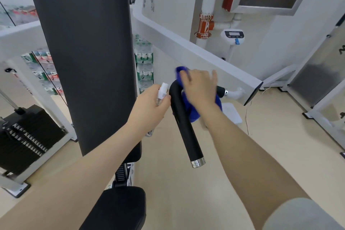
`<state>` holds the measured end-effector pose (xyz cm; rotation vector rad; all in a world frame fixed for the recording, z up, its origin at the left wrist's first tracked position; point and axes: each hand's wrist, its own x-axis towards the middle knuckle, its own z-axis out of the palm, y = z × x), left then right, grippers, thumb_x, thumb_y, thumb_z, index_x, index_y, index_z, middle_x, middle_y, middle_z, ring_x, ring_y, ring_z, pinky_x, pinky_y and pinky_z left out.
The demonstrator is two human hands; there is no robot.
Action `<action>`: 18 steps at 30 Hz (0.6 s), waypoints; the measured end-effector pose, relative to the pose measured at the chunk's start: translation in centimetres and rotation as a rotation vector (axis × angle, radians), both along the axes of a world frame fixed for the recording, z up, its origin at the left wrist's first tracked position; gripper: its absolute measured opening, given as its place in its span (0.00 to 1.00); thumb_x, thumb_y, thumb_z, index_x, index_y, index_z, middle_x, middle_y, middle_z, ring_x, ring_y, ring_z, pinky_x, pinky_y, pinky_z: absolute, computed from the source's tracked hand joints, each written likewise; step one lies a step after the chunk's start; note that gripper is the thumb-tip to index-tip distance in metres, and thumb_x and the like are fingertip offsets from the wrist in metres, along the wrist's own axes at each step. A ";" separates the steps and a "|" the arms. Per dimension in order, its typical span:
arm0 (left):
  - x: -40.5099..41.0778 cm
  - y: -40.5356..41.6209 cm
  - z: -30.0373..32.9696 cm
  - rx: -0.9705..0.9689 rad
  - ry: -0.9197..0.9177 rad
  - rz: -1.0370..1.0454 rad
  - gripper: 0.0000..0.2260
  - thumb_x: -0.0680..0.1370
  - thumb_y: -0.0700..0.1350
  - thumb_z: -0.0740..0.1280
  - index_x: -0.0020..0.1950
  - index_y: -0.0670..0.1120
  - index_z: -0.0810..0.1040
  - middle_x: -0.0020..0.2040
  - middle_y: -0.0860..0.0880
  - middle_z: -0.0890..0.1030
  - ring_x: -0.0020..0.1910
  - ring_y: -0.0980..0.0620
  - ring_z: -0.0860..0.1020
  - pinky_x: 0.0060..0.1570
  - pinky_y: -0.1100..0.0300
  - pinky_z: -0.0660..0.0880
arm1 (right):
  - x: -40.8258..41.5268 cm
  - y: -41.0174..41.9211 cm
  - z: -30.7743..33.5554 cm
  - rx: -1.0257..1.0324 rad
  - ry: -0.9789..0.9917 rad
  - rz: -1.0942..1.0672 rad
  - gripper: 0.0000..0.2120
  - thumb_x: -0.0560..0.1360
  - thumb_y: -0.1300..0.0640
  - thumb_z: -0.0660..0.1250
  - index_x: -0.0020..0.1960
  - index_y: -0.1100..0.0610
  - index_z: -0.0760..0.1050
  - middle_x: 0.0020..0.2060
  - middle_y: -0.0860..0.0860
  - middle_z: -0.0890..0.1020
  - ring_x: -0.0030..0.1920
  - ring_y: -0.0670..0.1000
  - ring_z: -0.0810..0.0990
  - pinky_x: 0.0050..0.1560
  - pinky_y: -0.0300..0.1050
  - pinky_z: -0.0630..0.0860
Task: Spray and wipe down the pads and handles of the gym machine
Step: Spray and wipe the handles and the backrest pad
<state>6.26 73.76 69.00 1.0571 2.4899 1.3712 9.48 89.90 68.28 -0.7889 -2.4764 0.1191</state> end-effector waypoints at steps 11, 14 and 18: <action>-0.6 1.7 0.1 -0.008 -0.052 -0.050 0.07 0.78 0.46 0.60 0.54 0.45 0.72 0.36 0.48 0.76 0.29 0.52 0.75 0.32 0.59 0.76 | -0.8 -1.3 1.1 0.201 -0.150 0.300 0.18 0.81 0.52 0.47 0.52 0.49 0.76 0.49 0.46 0.80 0.50 0.52 0.76 0.53 0.49 0.63; -0.7 2.2 -0.3 -0.008 -0.066 -0.081 0.11 0.78 0.48 0.62 0.59 0.51 0.69 0.40 0.49 0.78 0.30 0.54 0.76 0.32 0.60 0.78 | 1.0 1.2 -0.2 0.253 -0.146 0.136 0.15 0.80 0.53 0.48 0.49 0.51 0.73 0.43 0.48 0.79 0.43 0.53 0.74 0.48 0.48 0.64; -1.2 2.6 -0.6 -0.070 -0.051 -0.051 0.16 0.77 0.52 0.63 0.63 0.52 0.68 0.43 0.48 0.78 0.31 0.53 0.77 0.35 0.59 0.79 | 2.8 3.0 -0.8 0.131 -0.181 -0.081 0.07 0.80 0.56 0.54 0.50 0.55 0.70 0.35 0.50 0.72 0.37 0.52 0.71 0.41 0.46 0.66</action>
